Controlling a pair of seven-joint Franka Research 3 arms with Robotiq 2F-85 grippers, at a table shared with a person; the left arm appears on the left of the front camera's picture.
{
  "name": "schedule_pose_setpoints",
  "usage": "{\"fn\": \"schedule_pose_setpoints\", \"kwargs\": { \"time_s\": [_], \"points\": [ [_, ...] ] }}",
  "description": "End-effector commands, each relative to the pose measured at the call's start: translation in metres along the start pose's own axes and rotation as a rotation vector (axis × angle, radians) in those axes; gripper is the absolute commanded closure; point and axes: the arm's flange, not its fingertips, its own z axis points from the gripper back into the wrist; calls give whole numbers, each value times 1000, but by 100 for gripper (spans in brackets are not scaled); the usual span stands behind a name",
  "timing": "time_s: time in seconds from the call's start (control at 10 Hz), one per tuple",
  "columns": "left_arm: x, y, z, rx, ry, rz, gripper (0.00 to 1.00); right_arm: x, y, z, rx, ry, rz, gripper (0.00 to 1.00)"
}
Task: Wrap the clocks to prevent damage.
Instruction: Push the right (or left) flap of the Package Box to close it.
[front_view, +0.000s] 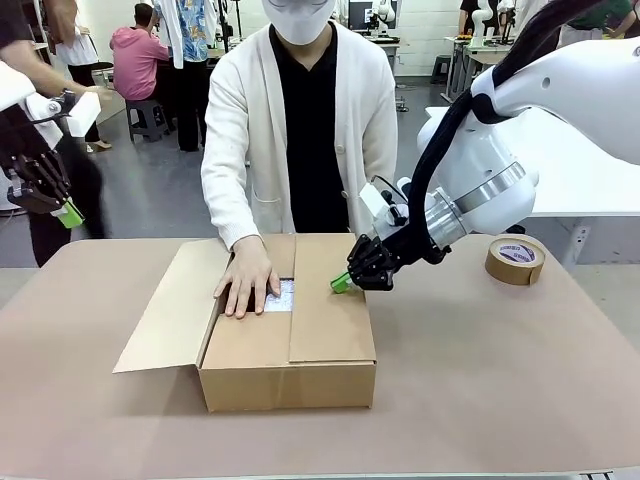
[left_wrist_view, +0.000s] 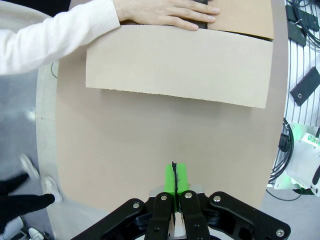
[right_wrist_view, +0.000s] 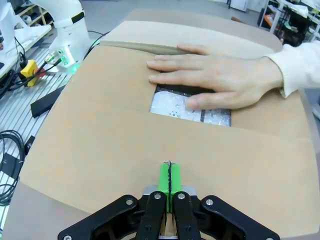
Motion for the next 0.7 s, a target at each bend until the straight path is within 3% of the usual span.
{"fn": "schedule_pose_setpoints", "kwargs": {
  "time_s": [0.0, 0.3, 0.4, 0.6],
  "points": [
    [-1, 1, 1, 1, 6, -4, 99, -24, -5, 0, -54, 67, -29, 99],
    [-1, 1, 1, 1, 6, -4, 99, -29, -7, 4, -18, 84, -50, 99],
    [-1, 1, 1, 1, 6, -4, 99, -4, -2, 6, -16, 4, -11, 99],
    [-1, 1, 1, 1, 6, -4, 99, -4, -2, 6, -16, 4, -11, 99]
  ]
}}
